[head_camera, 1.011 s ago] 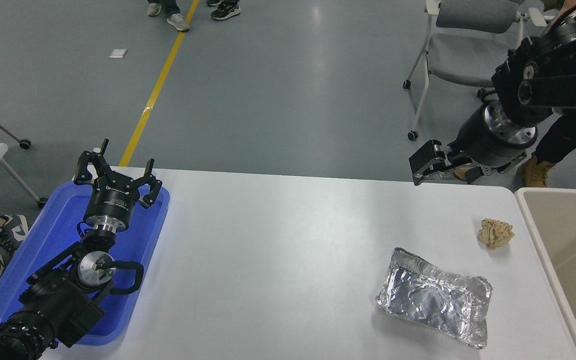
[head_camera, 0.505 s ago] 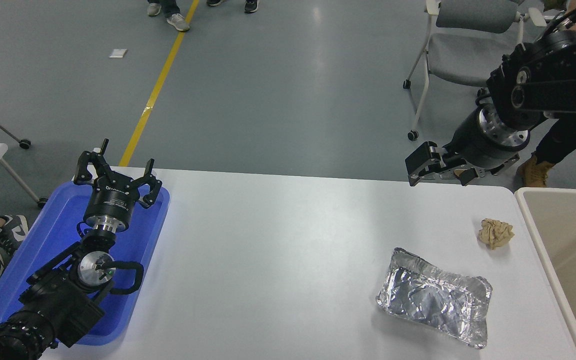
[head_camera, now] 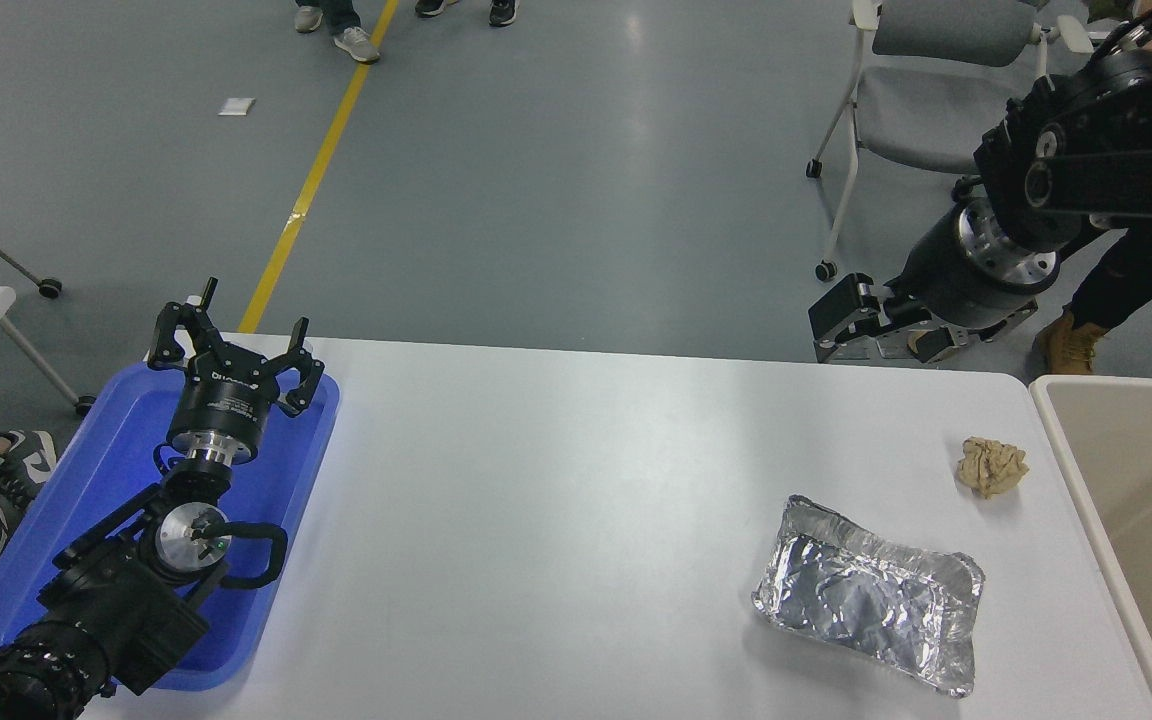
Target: Pick up foil plate and place in dustbin
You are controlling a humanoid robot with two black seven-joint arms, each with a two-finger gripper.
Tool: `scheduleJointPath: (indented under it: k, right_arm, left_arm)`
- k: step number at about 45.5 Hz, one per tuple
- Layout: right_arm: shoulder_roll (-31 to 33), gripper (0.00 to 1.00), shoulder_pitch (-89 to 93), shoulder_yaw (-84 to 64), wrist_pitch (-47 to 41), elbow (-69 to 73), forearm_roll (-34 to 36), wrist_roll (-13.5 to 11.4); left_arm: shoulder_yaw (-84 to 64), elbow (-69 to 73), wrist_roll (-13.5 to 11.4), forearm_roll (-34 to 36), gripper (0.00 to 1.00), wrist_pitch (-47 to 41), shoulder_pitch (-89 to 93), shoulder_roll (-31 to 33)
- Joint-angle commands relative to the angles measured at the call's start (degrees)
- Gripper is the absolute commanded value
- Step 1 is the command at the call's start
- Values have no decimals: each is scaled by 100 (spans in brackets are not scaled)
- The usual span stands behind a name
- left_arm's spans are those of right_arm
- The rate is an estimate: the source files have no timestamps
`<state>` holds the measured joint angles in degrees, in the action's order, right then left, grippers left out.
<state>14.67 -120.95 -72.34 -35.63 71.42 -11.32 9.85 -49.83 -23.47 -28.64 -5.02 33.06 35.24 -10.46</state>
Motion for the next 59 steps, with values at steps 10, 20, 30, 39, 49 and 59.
scheduleJointPath:
  k: [10, 20, 30, 39, 49, 59]
  right_arm:
    - [229, 100, 256, -60, 47, 48, 7, 0]
    - [651, 100, 344, -192, 188, 83, -72, -9]
    - [950, 100, 405, -789, 732, 557, -54, 0]
    - [1398, 100, 607, -1106, 1207, 979, -45, -9]
    - [1881, 100, 976, -1256, 1532, 1015, -54, -9]
    - [2207, 100, 1626, -1221, 2007, 1015, -72, 0]
  left_arm:
    - [0, 0, -1, 1, 100, -1, 0, 0]
    - [0, 0, -1, 1, 100, -1, 0, 0]
    - [0, 0, -1, 1, 100, 8, 0, 0]
    - [0, 0, -1, 1, 100, 8, 0, 0]
    - [0, 0, -1, 1, 100, 8, 0, 0]
    - [0, 0, -1, 1, 100, 8, 0, 0]
